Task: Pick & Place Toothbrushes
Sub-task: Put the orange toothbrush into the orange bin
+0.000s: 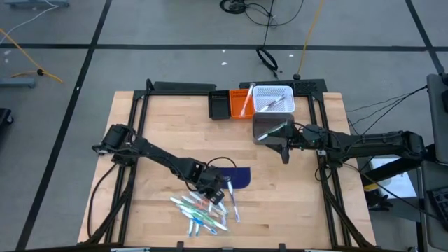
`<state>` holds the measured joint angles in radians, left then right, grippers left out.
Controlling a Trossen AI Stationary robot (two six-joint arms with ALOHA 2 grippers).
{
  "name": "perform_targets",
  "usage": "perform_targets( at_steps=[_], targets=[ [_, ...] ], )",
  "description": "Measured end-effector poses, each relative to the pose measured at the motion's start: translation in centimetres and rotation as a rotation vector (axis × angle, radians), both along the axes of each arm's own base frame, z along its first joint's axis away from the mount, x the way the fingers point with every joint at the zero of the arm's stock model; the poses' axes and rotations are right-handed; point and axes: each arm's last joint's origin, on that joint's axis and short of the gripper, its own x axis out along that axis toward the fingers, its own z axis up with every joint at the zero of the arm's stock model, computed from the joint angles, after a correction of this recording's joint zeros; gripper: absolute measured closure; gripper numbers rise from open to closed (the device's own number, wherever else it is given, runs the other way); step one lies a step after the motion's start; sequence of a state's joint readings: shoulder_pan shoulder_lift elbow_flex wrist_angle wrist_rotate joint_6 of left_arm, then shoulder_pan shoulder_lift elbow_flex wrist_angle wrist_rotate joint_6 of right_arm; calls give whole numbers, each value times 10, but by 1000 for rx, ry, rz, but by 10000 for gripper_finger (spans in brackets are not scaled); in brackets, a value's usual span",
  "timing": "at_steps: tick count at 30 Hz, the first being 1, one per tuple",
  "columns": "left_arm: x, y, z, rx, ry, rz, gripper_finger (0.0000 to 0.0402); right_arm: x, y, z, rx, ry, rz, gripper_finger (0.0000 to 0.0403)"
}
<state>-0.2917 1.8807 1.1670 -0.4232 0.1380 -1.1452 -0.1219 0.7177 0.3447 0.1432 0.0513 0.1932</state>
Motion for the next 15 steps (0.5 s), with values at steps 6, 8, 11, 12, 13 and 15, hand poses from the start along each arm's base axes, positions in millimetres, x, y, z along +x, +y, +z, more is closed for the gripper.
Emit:
perform_targets(
  at_steps=[6,8,11,12,13,15],
  targets=[
    [-5,4,30,26,-104,-18,389,0,0,0,0,0,0,161],
    [-8,6,43,60,-154,-12,395,0,0,0,1,-1,-1,161],
    [-13,8,63,147,-244,-7,395,0,0,0,3,-3,0,161],
    [-15,10,70,183,-279,-3,395,0,0,1,5,-7,0,161],
    [-17,12,77,223,-309,1,396,0,0,1,11,-13,-1,161],
    [-18,16,88,308,-380,11,398,1,1,2,36,-32,-2,161]
  ],
)
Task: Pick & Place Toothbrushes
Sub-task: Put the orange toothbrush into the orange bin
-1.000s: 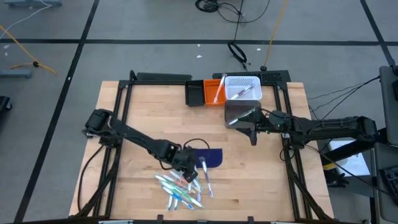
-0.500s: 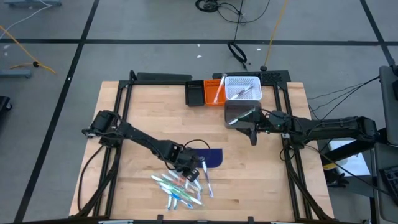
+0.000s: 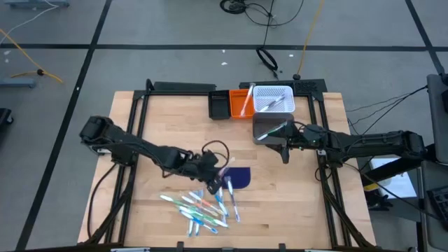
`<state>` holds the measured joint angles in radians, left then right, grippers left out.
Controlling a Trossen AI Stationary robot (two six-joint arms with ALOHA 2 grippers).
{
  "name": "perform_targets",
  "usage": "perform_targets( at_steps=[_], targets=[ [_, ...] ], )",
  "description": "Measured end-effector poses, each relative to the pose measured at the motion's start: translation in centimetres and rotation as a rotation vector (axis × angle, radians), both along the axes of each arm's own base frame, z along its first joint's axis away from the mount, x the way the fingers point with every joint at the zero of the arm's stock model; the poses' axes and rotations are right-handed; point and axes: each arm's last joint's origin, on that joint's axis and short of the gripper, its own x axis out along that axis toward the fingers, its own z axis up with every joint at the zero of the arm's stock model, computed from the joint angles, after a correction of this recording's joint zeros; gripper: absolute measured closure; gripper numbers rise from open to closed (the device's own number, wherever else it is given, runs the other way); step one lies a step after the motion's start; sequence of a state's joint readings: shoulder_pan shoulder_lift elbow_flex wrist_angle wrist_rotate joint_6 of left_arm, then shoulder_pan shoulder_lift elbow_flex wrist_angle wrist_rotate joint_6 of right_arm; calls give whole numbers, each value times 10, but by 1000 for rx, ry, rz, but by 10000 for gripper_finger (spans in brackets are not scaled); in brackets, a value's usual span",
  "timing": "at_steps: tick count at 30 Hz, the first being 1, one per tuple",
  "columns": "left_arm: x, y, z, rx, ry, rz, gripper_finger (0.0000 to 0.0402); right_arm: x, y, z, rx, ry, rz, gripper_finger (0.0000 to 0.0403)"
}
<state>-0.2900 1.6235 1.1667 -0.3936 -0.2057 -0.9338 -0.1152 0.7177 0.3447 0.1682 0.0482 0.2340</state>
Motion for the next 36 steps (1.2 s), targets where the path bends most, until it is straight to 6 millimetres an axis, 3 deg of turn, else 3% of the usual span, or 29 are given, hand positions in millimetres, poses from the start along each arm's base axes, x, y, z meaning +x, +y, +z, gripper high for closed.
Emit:
perform_targets(
  at_steps=[7,17,27,36],
  targets=[
    [10,12,20,243,-189,1,398,7,13,13,3,-149,79,161],
    [30,44,38,417,-393,-7,395,27,23,19,-6,-308,133,161],
    [34,56,42,459,-420,6,398,49,22,13,-13,-438,124,161],
    [45,57,27,465,-416,-4,397,76,19,17,-40,-420,113,187]
  ],
)
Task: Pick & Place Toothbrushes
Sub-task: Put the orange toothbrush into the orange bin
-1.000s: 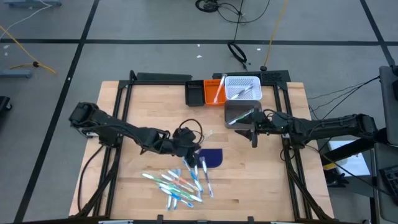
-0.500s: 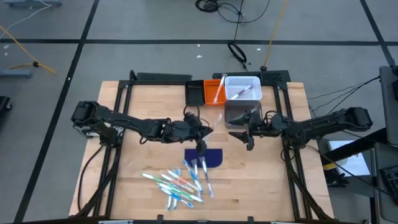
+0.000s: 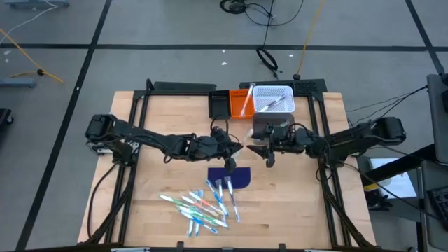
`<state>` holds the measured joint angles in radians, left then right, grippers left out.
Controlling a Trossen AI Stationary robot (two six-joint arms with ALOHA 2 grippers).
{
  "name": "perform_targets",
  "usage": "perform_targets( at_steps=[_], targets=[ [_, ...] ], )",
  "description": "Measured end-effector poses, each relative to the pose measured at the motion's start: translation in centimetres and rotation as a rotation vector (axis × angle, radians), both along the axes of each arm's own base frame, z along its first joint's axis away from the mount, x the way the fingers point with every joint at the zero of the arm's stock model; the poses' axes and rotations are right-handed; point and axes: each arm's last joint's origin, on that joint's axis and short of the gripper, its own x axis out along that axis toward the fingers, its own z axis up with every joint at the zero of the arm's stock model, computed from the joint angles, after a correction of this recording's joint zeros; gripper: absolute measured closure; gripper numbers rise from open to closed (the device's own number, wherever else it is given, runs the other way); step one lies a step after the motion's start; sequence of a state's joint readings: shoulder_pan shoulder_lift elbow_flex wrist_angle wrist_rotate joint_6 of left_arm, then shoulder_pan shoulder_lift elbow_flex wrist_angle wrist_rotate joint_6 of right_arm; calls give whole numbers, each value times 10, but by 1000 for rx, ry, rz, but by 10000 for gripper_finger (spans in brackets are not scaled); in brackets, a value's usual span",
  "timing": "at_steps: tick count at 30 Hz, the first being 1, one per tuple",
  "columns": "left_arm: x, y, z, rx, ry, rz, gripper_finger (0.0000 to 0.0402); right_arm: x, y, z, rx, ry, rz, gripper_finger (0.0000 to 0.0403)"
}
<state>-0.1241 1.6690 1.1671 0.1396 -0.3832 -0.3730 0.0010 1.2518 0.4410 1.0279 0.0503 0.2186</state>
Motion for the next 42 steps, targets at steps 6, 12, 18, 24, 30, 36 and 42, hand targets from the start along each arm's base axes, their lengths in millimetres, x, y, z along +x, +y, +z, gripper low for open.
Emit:
perform_targets(
  at_steps=[6,12,18,24,30,36,42],
  targets=[
    [2,3,-3,1,9,9,397,4,0,5,-20,-13,-1,226],
    [3,7,-1,-7,-15,-4,390,4,-3,5,-25,-12,-16,285],
    [8,7,-6,4,-24,-16,395,4,-6,5,-57,-11,-30,358],
    [12,8,-10,14,-32,-22,386,4,-6,4,-76,0,-32,395],
    [12,8,-10,94,-8,-39,385,4,-6,4,-81,6,-34,399],
    [1,10,-5,142,72,3,376,1,-11,6,-106,15,-66,401],
    [-17,11,8,135,150,1,359,-2,-28,5,-119,58,-184,402]
  ],
)
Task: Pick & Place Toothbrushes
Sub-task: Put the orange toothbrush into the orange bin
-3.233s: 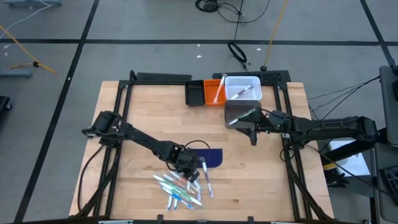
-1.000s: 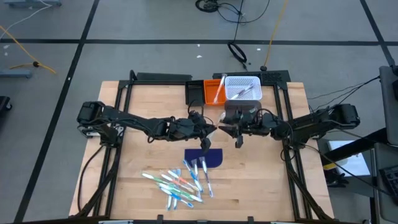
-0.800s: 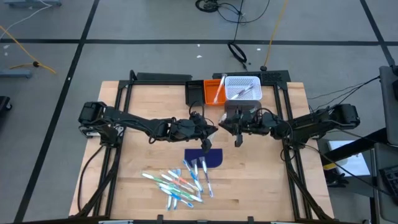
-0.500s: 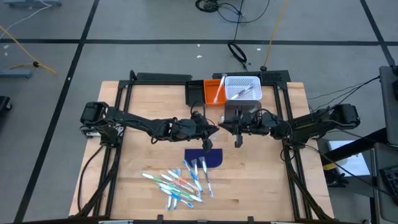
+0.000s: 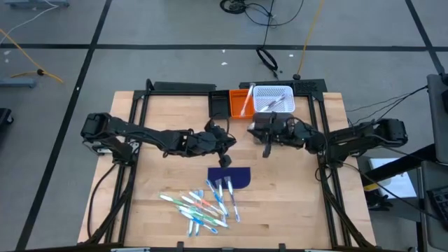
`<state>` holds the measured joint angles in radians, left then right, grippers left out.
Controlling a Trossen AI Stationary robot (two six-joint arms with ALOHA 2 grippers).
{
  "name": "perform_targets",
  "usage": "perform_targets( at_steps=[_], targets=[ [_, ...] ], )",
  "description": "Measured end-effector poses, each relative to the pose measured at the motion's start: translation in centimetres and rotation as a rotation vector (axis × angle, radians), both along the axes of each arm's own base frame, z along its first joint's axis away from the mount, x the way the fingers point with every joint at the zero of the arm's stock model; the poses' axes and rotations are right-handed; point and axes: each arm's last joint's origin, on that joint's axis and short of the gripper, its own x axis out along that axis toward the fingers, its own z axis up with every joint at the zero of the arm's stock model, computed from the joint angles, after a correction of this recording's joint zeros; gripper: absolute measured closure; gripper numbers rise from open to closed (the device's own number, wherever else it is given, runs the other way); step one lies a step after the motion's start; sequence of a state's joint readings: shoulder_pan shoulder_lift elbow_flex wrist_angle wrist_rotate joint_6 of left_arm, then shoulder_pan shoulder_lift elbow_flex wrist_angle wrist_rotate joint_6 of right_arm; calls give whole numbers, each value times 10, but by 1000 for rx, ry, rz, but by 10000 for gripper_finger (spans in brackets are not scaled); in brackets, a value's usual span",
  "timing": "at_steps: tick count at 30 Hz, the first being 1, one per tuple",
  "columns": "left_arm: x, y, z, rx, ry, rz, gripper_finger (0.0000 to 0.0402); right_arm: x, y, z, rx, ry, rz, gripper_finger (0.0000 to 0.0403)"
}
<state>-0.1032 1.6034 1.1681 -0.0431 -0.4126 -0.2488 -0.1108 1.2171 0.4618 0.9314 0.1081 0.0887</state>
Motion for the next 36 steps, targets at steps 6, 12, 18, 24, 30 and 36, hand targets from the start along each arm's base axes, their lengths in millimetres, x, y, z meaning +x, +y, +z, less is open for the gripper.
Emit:
perform_targets(
  at_steps=[6,12,18,24,30,36],
  targets=[
    [-2,-5,-1,1,17,-16,357,0,-24,4,-31,45,-152,402],
    [-3,-6,-2,3,36,-18,357,5,-43,13,-88,104,-258,402],
    [-3,-6,-3,7,41,-20,357,10,-63,0,-86,189,-357,402],
    [-3,-6,-3,13,45,-23,357,15,-81,-14,-78,202,-408,402],
    [-3,-6,-3,17,50,-25,357,23,-98,-23,-67,230,-448,402],
    [-4,-6,-4,32,65,-32,357,37,-114,-22,-65,226,-446,402]
  ],
)
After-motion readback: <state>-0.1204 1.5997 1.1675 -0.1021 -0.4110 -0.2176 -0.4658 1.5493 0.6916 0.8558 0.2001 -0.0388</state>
